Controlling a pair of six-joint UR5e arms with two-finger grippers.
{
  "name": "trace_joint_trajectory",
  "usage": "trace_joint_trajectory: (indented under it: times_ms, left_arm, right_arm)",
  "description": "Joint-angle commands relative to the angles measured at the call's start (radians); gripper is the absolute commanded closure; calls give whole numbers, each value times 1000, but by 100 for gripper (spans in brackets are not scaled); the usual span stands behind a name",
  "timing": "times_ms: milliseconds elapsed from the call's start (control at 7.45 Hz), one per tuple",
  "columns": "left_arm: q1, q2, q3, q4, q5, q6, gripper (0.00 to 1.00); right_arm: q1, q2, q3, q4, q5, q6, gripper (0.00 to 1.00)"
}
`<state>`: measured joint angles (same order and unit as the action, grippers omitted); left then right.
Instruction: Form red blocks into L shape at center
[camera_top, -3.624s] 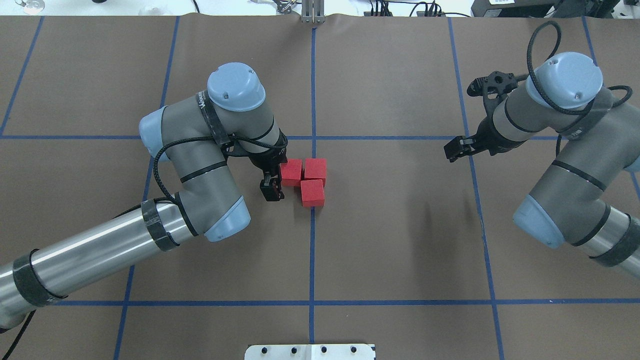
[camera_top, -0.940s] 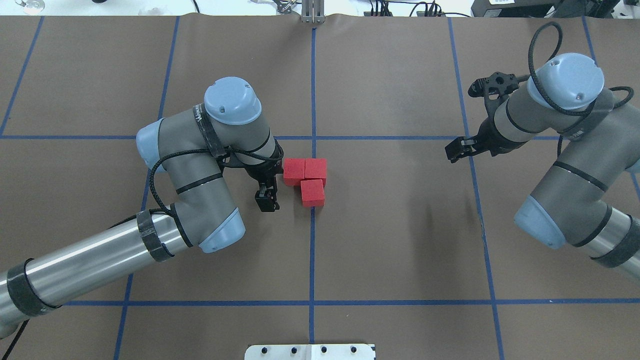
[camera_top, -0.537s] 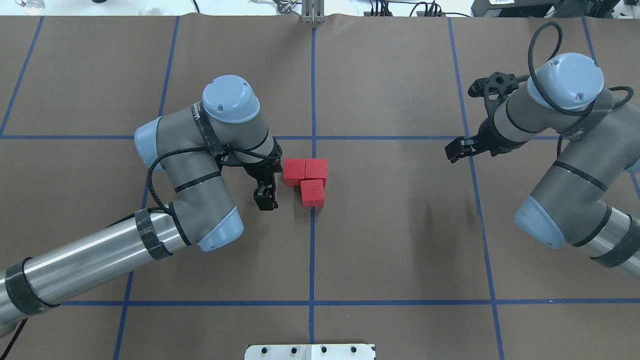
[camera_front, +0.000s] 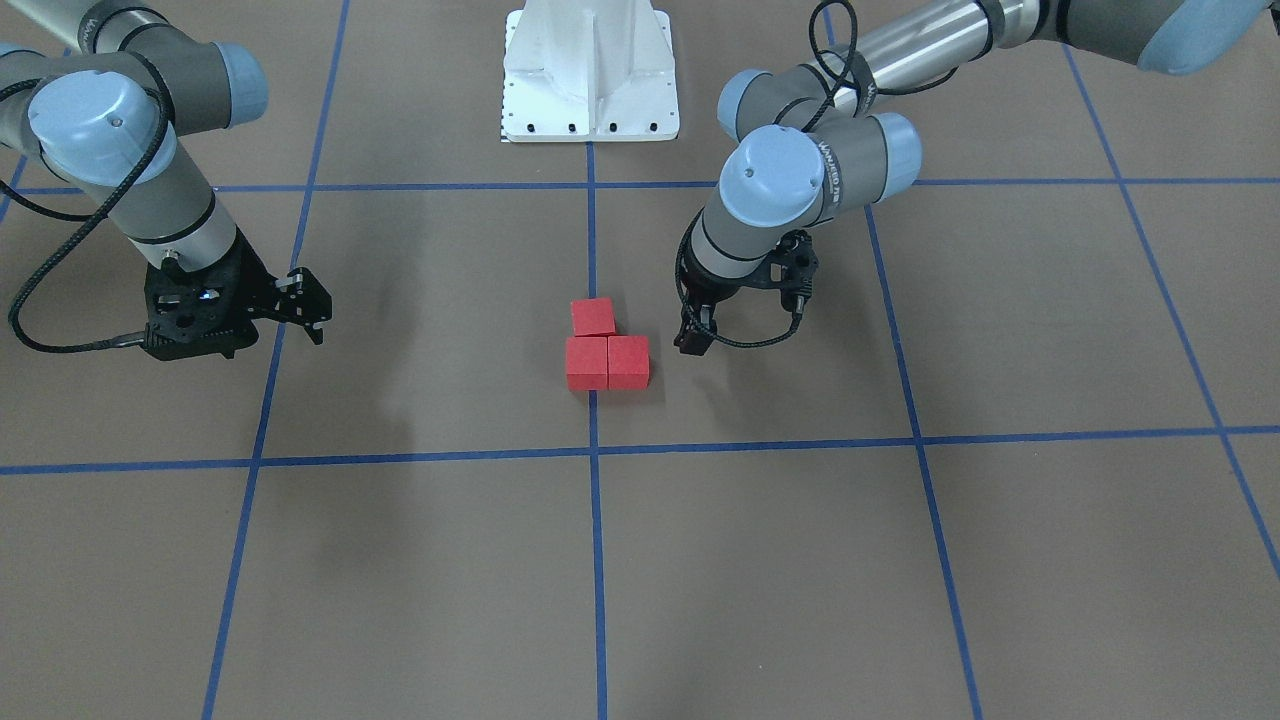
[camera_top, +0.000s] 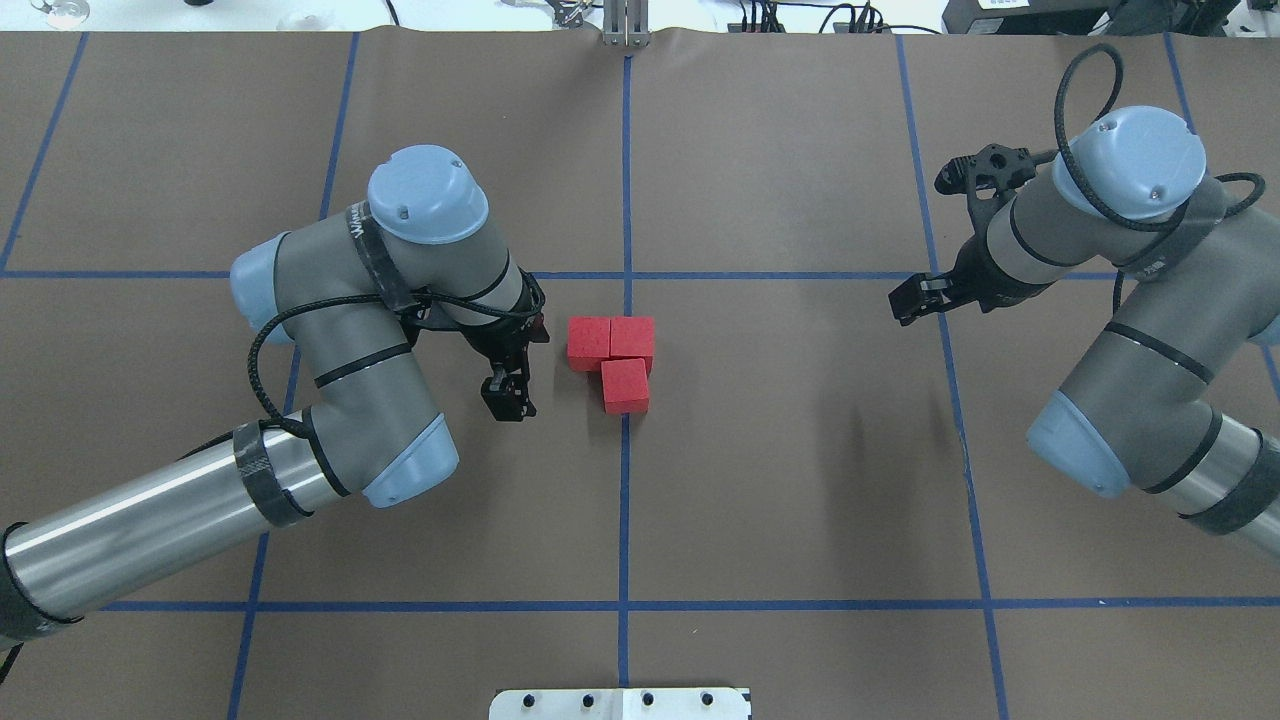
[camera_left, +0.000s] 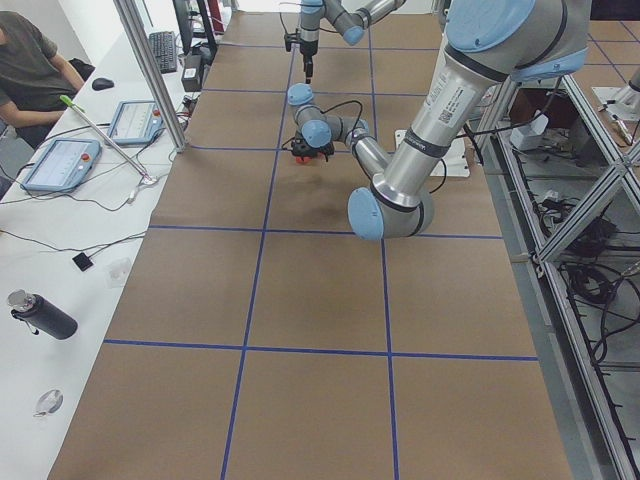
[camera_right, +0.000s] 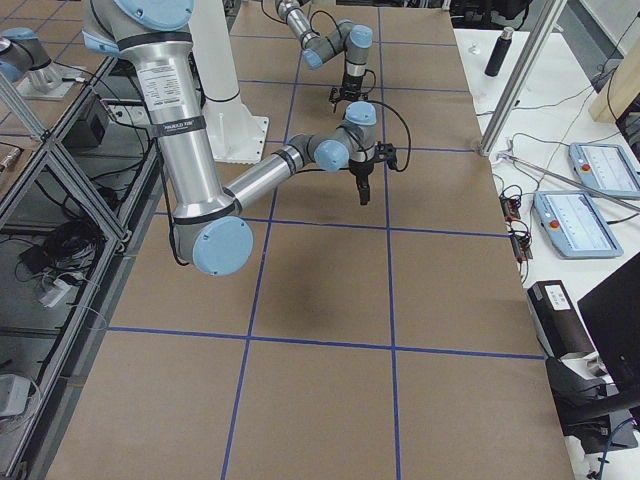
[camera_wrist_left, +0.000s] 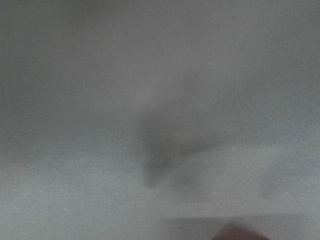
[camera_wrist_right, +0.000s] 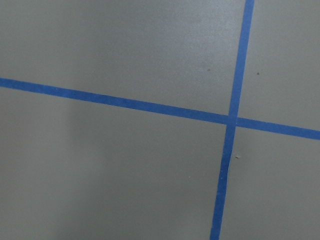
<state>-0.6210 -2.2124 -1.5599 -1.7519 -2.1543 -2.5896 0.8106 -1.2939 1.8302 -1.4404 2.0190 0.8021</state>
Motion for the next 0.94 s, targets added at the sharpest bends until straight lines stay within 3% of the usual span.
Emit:
trace_joint_trajectory:
  times_ms: [0,403,805]
  left_arm:
    - [-19,124,-137,0,-1,148,0]
    - [-51,242,-267,2,2,354,0]
    - [-170,487,-471,-1,10,772,0]
  right_arm:
    - [-2,8,6,0,1,34,0]
    - [-4,21,11,2,3,69,0]
    - [22,-13,75,0,47,62,0]
